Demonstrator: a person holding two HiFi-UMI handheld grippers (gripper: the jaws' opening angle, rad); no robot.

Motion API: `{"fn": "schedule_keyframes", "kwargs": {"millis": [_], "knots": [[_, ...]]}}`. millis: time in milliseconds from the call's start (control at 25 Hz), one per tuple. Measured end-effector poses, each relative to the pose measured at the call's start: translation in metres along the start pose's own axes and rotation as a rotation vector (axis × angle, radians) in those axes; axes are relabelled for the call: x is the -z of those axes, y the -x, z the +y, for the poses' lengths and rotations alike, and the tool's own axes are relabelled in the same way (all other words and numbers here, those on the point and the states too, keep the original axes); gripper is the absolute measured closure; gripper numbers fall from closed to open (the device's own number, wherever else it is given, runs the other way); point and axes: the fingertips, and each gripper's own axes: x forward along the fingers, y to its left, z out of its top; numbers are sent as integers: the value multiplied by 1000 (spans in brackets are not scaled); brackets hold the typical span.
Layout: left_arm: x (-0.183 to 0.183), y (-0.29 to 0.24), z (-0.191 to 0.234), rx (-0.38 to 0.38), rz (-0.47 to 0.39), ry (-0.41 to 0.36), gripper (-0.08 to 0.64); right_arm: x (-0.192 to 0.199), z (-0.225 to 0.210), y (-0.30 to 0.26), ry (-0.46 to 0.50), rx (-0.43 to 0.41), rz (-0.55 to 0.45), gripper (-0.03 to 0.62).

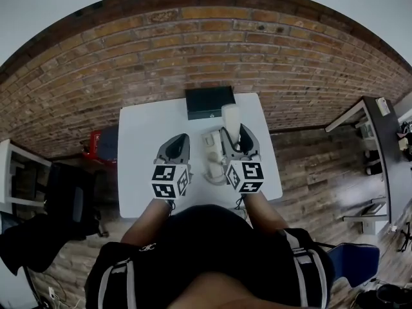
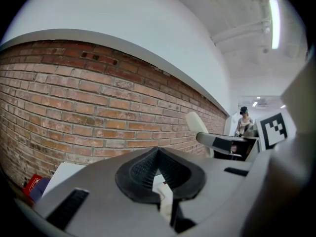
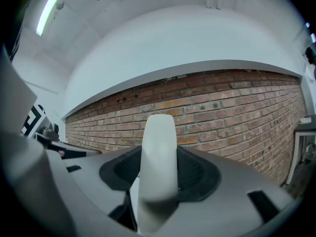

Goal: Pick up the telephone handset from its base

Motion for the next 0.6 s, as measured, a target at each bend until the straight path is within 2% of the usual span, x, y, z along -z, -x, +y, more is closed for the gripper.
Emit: {"fn": "schedule_keyframes", "kwargs": {"millis": [600], "knots": [[-2, 0, 1, -2, 3, -4, 558, 2, 14, -8, -13, -59, 33, 387]]}}
